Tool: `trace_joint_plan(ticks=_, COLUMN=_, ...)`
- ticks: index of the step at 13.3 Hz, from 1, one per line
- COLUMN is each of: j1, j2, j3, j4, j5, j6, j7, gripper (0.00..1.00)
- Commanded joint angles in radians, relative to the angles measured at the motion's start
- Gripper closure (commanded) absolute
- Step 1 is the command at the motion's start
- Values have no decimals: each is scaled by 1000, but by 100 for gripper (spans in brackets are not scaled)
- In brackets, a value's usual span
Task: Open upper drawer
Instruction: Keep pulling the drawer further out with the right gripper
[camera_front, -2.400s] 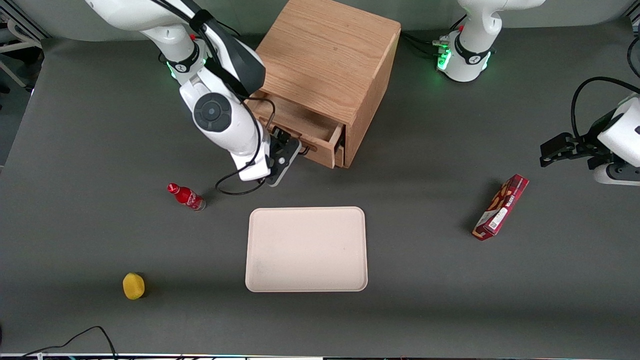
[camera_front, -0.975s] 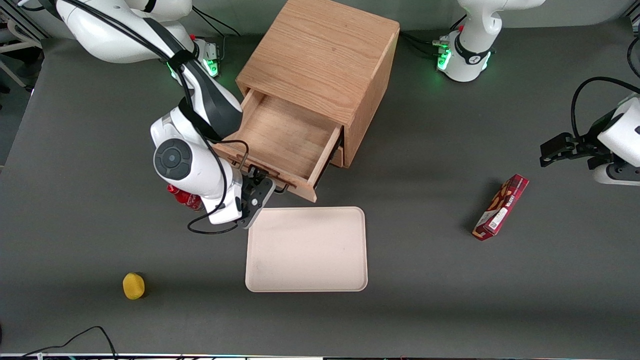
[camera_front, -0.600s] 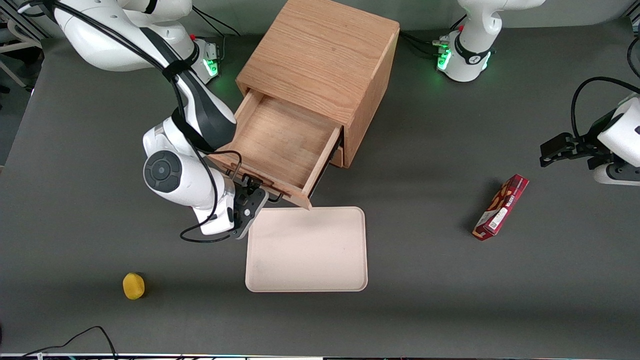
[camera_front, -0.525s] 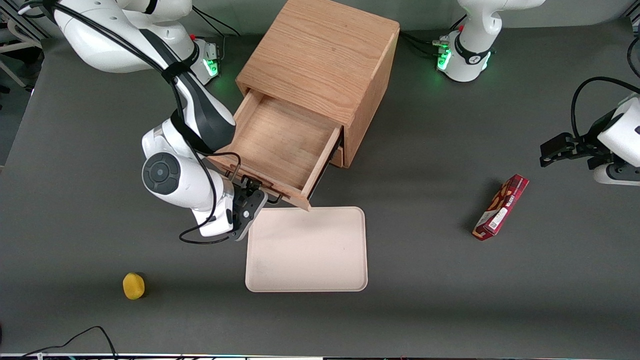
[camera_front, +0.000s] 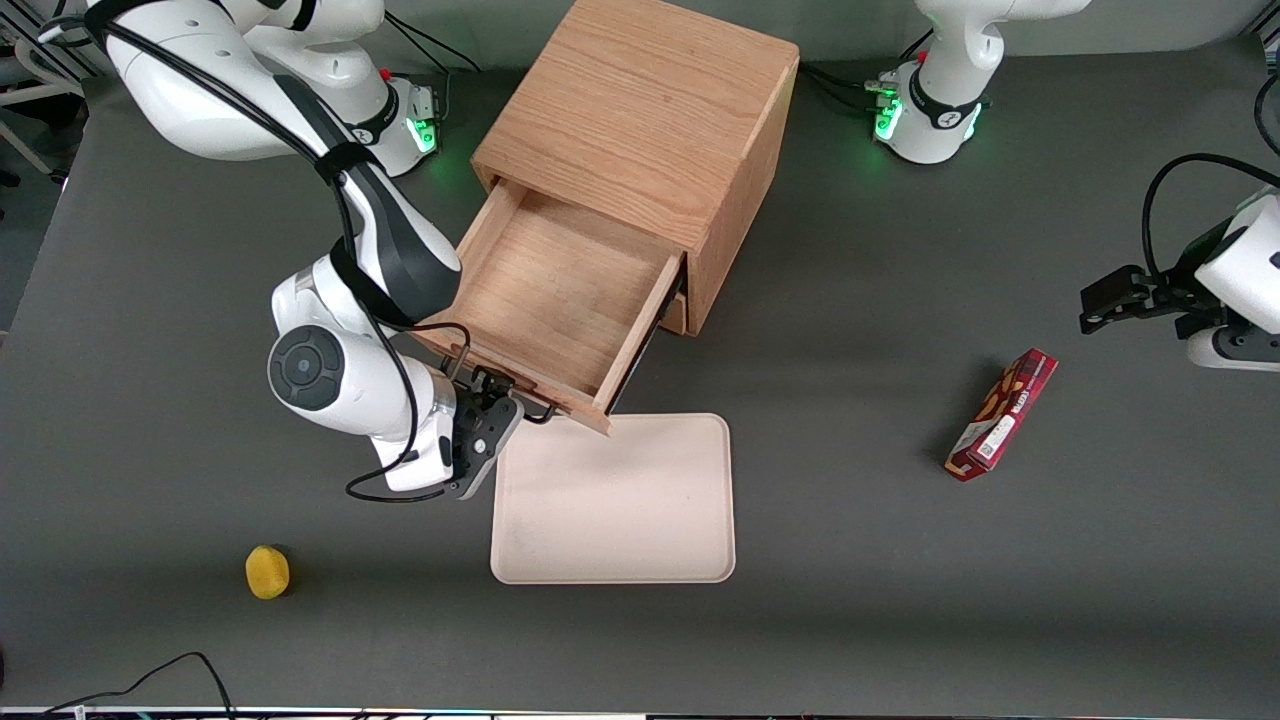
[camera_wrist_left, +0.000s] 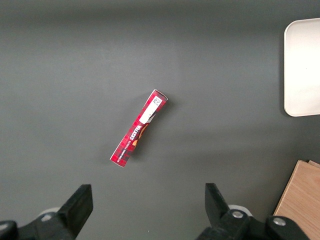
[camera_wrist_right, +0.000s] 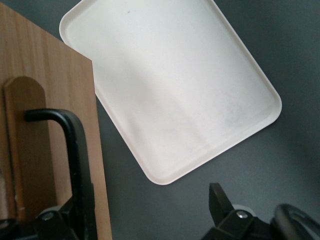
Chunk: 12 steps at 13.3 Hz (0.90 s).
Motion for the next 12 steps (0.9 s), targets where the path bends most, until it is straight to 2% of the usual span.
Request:
trace_joint_plan(ticks=1, j1=4, j2=59, j3=-47, j4=4, j5=-64, j6=6, j7=-46, gripper=0)
trace_joint_plan(ticks=12, j1=18, j2=58, j3=-54, j4=37, j5=-53, j6=-36, j7=-49, gripper=0)
